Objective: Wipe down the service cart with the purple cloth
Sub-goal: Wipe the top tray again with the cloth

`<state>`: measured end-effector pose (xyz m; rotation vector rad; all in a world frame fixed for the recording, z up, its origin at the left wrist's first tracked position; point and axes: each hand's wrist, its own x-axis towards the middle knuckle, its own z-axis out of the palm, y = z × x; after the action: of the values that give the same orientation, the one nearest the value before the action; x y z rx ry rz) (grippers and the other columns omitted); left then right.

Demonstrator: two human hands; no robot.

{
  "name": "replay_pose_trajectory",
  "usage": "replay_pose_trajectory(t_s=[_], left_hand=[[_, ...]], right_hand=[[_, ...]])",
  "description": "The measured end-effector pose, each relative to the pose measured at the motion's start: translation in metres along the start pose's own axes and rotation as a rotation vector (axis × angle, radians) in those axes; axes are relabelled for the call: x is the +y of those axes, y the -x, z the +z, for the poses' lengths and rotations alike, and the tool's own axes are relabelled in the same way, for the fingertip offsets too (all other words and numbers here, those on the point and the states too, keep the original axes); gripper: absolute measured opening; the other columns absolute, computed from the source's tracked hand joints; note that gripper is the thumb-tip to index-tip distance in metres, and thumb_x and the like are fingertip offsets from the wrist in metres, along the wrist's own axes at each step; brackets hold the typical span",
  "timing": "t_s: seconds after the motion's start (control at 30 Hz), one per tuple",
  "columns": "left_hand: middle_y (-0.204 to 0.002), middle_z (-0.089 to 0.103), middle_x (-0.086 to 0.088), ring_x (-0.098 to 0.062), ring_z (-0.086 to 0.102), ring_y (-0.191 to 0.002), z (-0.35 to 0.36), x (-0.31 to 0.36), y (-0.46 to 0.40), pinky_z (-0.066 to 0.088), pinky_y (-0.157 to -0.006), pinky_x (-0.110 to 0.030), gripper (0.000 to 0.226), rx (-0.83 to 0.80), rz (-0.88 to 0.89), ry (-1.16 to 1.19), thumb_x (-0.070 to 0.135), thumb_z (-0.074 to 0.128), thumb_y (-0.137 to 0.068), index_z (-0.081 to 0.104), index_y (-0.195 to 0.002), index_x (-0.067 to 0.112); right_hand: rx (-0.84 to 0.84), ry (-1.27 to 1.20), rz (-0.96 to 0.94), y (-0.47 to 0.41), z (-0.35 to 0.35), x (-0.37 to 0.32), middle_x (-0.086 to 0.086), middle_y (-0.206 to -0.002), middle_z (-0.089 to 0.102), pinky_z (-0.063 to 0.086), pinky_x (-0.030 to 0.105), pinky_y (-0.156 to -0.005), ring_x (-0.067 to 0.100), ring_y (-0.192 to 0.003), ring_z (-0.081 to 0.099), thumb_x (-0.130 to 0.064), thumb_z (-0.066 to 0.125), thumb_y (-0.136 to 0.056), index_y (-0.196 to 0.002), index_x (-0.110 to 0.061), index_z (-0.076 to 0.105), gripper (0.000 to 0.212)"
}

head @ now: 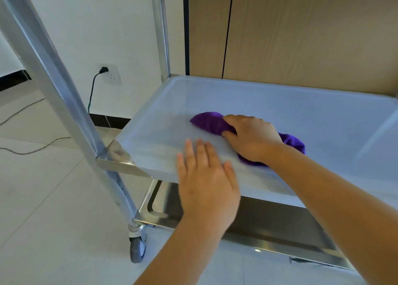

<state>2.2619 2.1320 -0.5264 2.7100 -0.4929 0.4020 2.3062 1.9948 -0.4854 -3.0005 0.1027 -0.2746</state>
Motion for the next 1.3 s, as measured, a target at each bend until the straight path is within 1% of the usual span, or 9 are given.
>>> replay_pose_trajectory(t_s=[0.23, 0.37, 0.47, 0.53, 0.6, 0.7, 0.97, 1.07, 1.3], left_hand=[[-0.126, 0.056, -0.023, -0.036, 0.054, -0.118, 0.008, 0.016, -0.003, 0.045, -0.093, -0.049, 0.059, 0.061, 0.071, -0.004, 0.032, 0.029, -0.087, 0.052, -0.126, -0.006], [-0.131, 0.052, -0.025, -0.039, 0.051, -0.121, 0.011, 0.017, -0.002, 0.043, -0.095, -0.051, 0.063, 0.087, 0.076, -0.019, 0.038, 0.026, -0.09, 0.043, -0.134, -0.004], [-0.135, 0.048, -0.023, -0.039, 0.047, -0.124, 0.011, 0.014, 0.002, 0.04, -0.097, -0.05, 0.073, 0.077, 0.107, -0.053, 0.055, 0.012, -0.094, 0.04, -0.138, 0.003], [-0.133, 0.051, -0.022, -0.04, 0.05, -0.122, 0.01, 0.015, 0.002, 0.041, -0.096, -0.051, 0.076, 0.067, 0.134, -0.043, 0.059, 0.008, -0.093, 0.044, -0.137, 0.008], [-0.129, 0.055, -0.021, -0.04, 0.053, -0.118, 0.01, 0.016, 0.001, 0.041, -0.095, -0.051, 0.074, 0.081, 0.155, -0.04, 0.057, 0.009, -0.094, 0.049, -0.133, 0.009], [-0.122, 0.06, -0.02, -0.042, 0.055, -0.112, 0.017, 0.014, 0.003, 0.042, -0.093, -0.05, 0.065, 0.111, 0.186, -0.059, 0.052, 0.024, -0.092, 0.057, -0.126, 0.007], [-0.118, 0.062, -0.02, -0.045, 0.056, -0.109, 0.015, 0.014, -0.001, 0.043, -0.088, -0.049, 0.083, 0.075, 0.175, -0.097, 0.065, 0.007, -0.091, 0.06, -0.123, 0.009], [-0.118, 0.062, -0.022, -0.045, 0.056, -0.108, 0.014, 0.014, -0.001, 0.043, -0.087, -0.048, 0.086, 0.068, 0.167, -0.118, 0.067, 0.006, -0.09, 0.058, -0.124, 0.008], [-0.126, 0.055, -0.026, -0.046, 0.049, -0.119, 0.008, 0.03, 0.009, 0.043, -0.092, -0.055, 0.088, 0.092, 0.255, -0.046, 0.065, 0.009, -0.09, 0.051, -0.128, -0.003]], right_hand=[[-0.022, -0.09, -0.064, 0.036, -0.019, 0.003, -0.007, -0.11, 0.061, 0.045, 0.033, -0.08, 0.017, -0.099, 0.055, -0.036, 0.038, -0.096, -0.118, -0.029, 0.051, 0.026], [0.128, 0.066, -0.124, 0.092, -0.014, 0.004, -0.01, -0.075, 0.058, 0.046, 0.026, -0.052, 0.01, -0.064, 0.055, -0.035, 0.04, -0.095, -0.096, -0.024, 0.055, 0.018], [0.243, 0.05, -0.062, 0.121, -0.017, 0.008, -0.01, -0.055, 0.053, 0.023, 0.012, -0.038, 0.008, -0.042, 0.045, -0.033, 0.049, -0.088, -0.084, -0.02, 0.061, 0.018], [0.145, 0.087, -0.091, 0.119, -0.023, 0.013, -0.011, -0.073, 0.061, 0.035, 0.015, -0.044, 0.007, -0.058, 0.055, -0.036, 0.04, -0.095, -0.099, -0.024, 0.059, 0.023], [0.044, 0.025, -0.084, 0.103, -0.029, 0.025, -0.011, -0.106, 0.06, 0.05, 0.028, -0.074, 0.011, -0.093, 0.057, -0.041, 0.03, -0.098, -0.12, -0.03, 0.047, 0.03], [-0.047, 0.036, -0.004, 0.066, -0.027, 0.05, -0.005, -0.126, 0.053, 0.043, 0.037, -0.09, 0.02, -0.113, 0.049, -0.04, 0.032, -0.098, -0.129, -0.029, 0.041, 0.034], [-0.046, 0.061, 0.123, 0.026, -0.018, 0.074, 0.005, -0.114, 0.059, 0.04, 0.035, -0.076, 0.029, -0.1, 0.053, -0.035, 0.036, -0.098, -0.115, -0.019, 0.048, 0.026], [-0.049, 0.038, 0.021, 0.07, -0.026, 0.056, -0.003, -0.115, 0.058, 0.044, 0.036, -0.083, 0.022, -0.102, 0.054, -0.04, 0.033, -0.098, -0.12, -0.026, 0.046, 0.029], [-0.008, -0.128, -0.003, 0.146, -0.041, 0.046, -0.022, -0.094, 0.057, 0.047, 0.024, -0.074, 0.003, -0.083, 0.053, -0.048, 0.026, -0.088, -0.124, -0.041, 0.045, 0.042]])
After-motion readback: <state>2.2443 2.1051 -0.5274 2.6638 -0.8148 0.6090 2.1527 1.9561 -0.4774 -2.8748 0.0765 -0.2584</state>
